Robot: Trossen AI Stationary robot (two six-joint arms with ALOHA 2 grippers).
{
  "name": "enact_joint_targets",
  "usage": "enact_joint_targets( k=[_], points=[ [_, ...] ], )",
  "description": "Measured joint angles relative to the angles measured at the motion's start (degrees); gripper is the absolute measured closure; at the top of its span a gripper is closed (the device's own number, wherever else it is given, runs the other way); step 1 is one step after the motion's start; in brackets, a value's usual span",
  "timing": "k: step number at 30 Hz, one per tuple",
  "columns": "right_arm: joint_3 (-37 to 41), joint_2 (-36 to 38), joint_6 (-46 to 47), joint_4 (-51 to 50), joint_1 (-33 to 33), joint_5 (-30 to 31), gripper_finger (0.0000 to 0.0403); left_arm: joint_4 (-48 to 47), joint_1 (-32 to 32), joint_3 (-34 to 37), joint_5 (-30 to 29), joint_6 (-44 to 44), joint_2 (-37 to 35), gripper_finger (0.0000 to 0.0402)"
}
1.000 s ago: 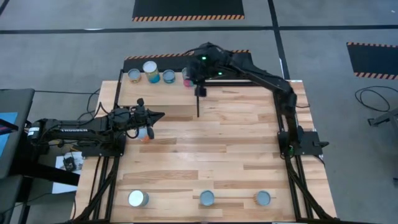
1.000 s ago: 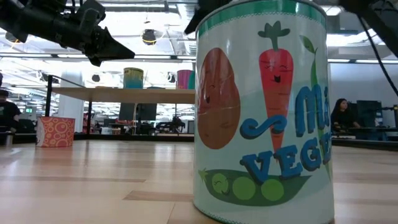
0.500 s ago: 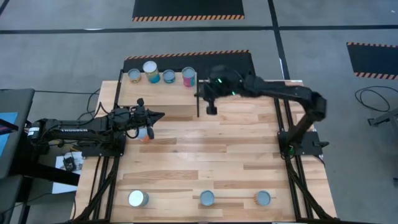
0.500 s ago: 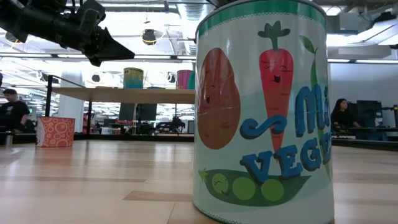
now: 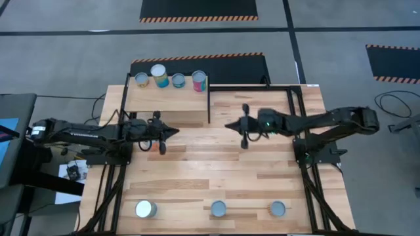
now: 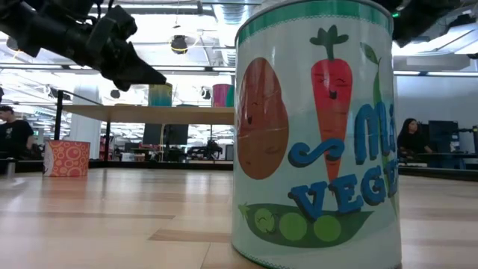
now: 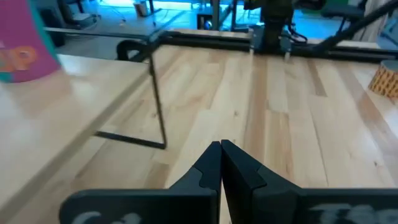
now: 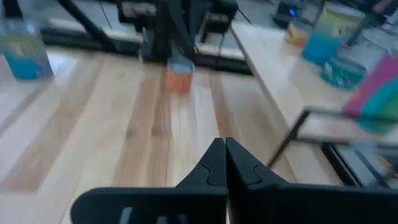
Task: Pick and place cans onto a shelf
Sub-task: Move the canned black beans to the center of the table
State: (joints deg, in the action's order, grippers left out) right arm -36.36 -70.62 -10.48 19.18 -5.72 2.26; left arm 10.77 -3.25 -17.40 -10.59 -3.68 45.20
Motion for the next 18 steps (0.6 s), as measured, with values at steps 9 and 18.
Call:
enact_joint_targets(
  k=[9, 18],
  points=[
    [0.81, 7.19, 7.65, -14.49, 19.08, 12.51, 0.0394, 17.29, 6.7, -0.01, -0.78, 2.6, 13.19, 0.0401],
    [-2.93, 7.38, 46.71, -46.54, 40.93, 17.27, 0.0395, 22.43, 7.81, -0.01, -0.77, 2.45, 19.86, 0.0401]
  ],
)
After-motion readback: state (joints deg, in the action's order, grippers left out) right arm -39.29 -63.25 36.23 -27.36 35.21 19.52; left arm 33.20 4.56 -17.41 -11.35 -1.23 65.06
